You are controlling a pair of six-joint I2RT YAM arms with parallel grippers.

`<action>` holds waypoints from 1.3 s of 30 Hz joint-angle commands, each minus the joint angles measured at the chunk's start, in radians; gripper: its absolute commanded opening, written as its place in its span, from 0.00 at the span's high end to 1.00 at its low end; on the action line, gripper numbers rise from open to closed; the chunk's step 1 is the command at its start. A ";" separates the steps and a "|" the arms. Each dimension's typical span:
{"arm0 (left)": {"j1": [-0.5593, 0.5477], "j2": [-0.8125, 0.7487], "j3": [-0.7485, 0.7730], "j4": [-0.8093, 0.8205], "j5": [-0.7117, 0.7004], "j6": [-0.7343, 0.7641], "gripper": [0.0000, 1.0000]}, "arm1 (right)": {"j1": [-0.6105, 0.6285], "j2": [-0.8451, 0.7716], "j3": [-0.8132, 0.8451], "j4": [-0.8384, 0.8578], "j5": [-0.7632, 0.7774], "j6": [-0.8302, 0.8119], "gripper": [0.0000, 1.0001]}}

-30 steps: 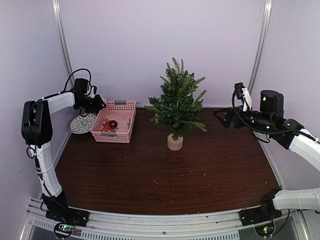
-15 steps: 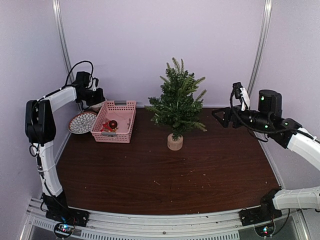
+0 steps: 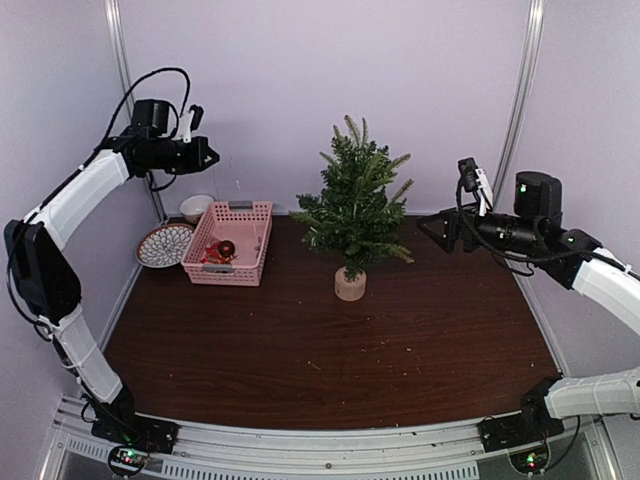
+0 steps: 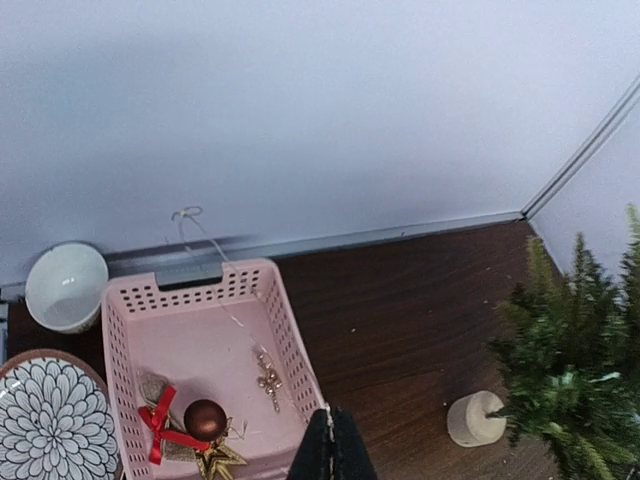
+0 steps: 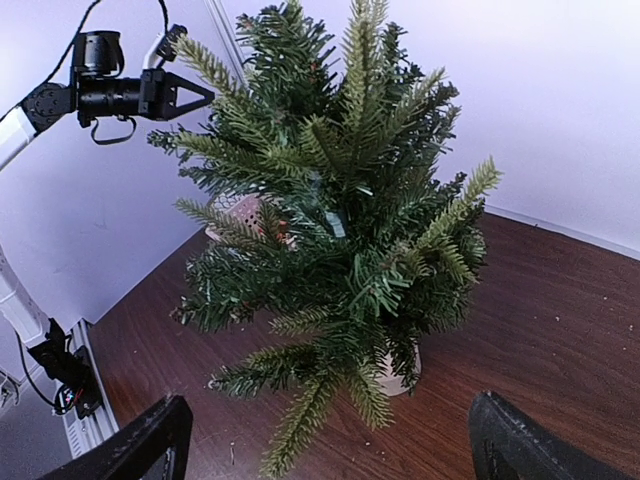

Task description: Decorate the small christmas tree

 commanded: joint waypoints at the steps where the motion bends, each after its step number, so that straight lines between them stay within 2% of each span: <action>1: -0.003 -0.108 0.017 -0.009 0.086 0.042 1.00 | -0.001 0.008 0.042 0.031 -0.061 -0.015 0.01; 12: -0.043 -0.320 0.024 0.040 0.286 0.025 1.00 | 0.007 0.028 0.095 0.057 -0.127 -0.014 0.06; 19: -0.046 -0.400 0.091 0.089 0.309 -0.043 1.00 | 0.073 0.074 0.169 0.037 -0.167 -0.045 0.13; 26: -0.047 -0.362 0.246 0.183 0.361 -0.190 1.00 | 0.141 0.112 0.241 0.013 -0.155 -0.084 0.17; 35: -0.047 -0.223 0.580 0.203 0.390 -0.330 1.00 | 0.170 0.128 0.264 0.007 -0.150 -0.097 0.19; 39: -0.047 -0.208 0.595 0.263 0.399 -0.393 1.00 | 0.180 0.125 0.267 0.002 -0.151 -0.109 0.19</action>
